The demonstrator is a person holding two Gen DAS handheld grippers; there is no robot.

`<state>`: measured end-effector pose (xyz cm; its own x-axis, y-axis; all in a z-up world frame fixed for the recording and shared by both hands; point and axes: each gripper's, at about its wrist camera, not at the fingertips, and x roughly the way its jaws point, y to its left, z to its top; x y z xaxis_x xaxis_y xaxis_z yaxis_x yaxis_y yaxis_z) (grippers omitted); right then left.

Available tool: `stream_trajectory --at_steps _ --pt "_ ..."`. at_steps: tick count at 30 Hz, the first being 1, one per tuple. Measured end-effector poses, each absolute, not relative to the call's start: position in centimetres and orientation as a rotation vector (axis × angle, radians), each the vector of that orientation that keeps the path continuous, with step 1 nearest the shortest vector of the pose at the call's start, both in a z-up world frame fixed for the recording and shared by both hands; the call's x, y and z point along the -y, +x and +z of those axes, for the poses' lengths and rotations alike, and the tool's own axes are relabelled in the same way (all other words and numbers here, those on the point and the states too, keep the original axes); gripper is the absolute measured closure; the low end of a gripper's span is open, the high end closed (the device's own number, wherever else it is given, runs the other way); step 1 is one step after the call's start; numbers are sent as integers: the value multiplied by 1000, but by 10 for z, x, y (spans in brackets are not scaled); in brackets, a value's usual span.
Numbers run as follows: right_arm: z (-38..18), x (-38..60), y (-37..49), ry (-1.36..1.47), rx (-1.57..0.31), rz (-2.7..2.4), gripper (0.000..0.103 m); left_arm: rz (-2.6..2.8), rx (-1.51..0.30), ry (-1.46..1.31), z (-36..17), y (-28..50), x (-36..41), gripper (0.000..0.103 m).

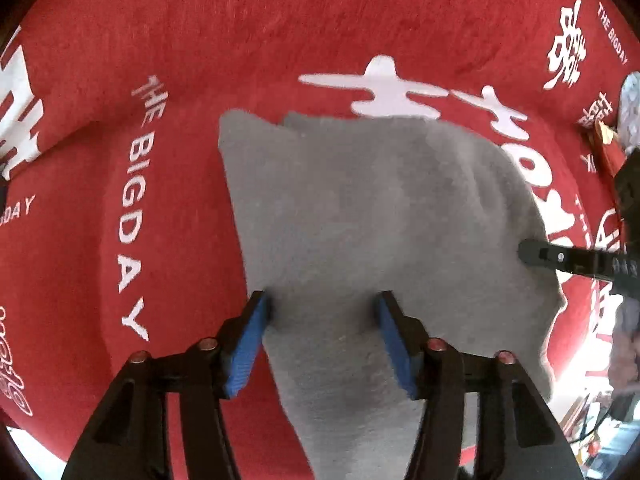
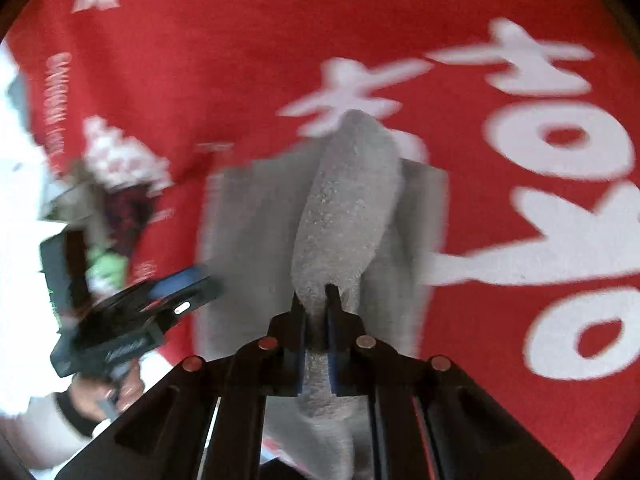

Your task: Fold small clothes

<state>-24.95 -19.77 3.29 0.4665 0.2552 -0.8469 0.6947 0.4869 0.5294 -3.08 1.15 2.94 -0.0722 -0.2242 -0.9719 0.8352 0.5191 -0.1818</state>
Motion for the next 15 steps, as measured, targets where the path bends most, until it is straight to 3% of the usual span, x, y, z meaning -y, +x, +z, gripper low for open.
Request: stream_trajectory --at_steps 1,2,3,5,7,9,15 --pt "22 205 -261 1138 -1096 -370 93 -949 -1389 563 29 -27 -15 32" --pt "16 210 -272 1189 -1089 -392 81 -944 -1402 551 29 -24 -18 32" --pt "15 213 -283 1205 -1087 -431 60 -937 -1406 545 30 -22 -20 32" --pt "23 213 -296 1156 -1107 -495 53 -908 -1388 549 38 -17 -23 32" --pt "36 210 -304 1085 -1127 -537 60 -906 -1379 534 48 -14 -25 32" --pt "52 204 -306 1017 -1115 -537 92 -907 -1359 507 61 -13 -26 32" --pt "92 165 -270 857 -1080 -398 96 -973 -1343 505 69 -35 -20 32"
